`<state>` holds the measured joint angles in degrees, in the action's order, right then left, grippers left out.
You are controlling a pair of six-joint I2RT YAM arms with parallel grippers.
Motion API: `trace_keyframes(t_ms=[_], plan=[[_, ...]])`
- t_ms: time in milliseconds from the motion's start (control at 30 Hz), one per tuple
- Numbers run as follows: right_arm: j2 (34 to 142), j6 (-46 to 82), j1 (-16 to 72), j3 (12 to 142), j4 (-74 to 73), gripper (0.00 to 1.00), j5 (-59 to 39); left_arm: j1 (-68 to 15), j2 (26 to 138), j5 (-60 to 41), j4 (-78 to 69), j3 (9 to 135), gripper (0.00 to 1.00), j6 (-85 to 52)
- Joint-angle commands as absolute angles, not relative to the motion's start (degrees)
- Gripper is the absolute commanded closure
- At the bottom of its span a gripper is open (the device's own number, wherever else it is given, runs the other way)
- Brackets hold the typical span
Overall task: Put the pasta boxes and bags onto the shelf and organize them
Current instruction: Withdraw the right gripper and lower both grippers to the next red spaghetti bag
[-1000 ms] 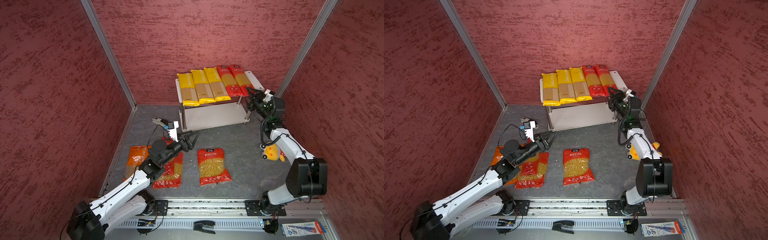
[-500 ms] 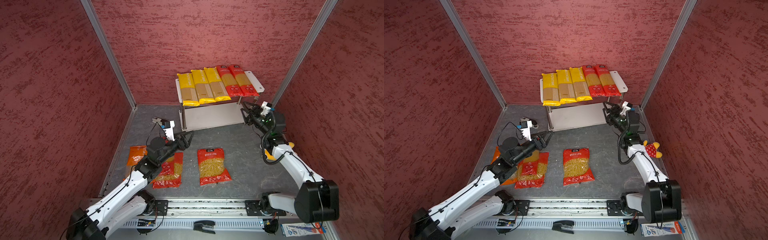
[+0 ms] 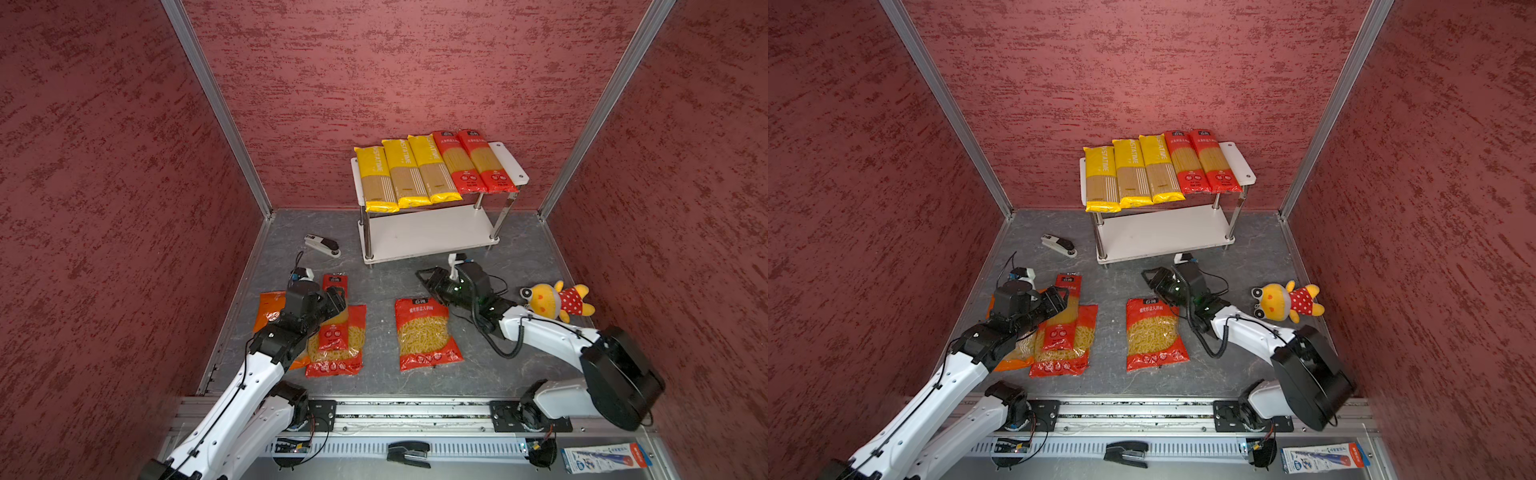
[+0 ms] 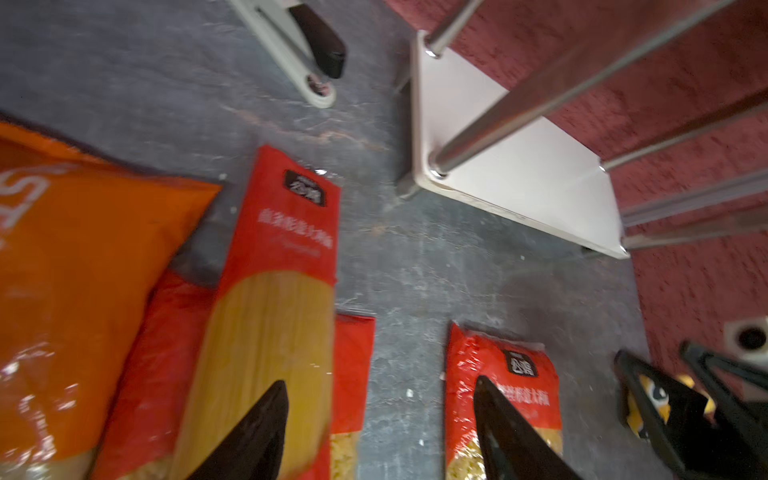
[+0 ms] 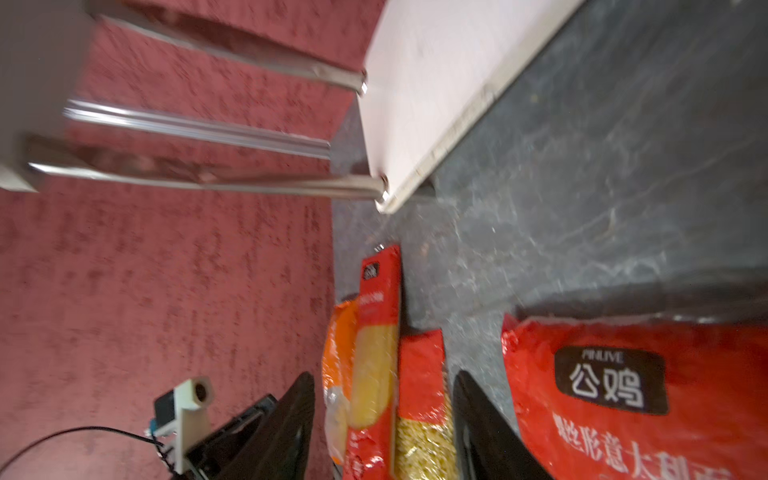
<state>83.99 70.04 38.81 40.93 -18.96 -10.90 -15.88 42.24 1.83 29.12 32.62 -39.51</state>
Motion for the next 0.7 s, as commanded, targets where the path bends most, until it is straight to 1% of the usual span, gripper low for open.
trace_keyframes(t_ms=[0, 133, 333, 667], plan=[[91.8, 68.5, 43.3, 46.4, -21.0, 0.47, -10.6, -11.1, 41.6, -3.6, 31.0, 30.2, 0.3, -42.5], [103.5, 68.0, 47.6, 55.3, -22.4, 0.48, -15.3, -8.4, 43.3, -7.1, 27.0, 28.0, 0.3, -42.7], [115.3, 69.2, 50.5, 66.5, -23.5, 0.48, -19.4, -8.2, 46.9, -8.3, 24.3, 26.2, 0.31, -42.5], [126.5, 69.0, 51.1, 78.0, -20.9, 0.46, -22.8, -8.2, 44.6, -7.8, 21.8, 21.6, 0.37, -45.1]])
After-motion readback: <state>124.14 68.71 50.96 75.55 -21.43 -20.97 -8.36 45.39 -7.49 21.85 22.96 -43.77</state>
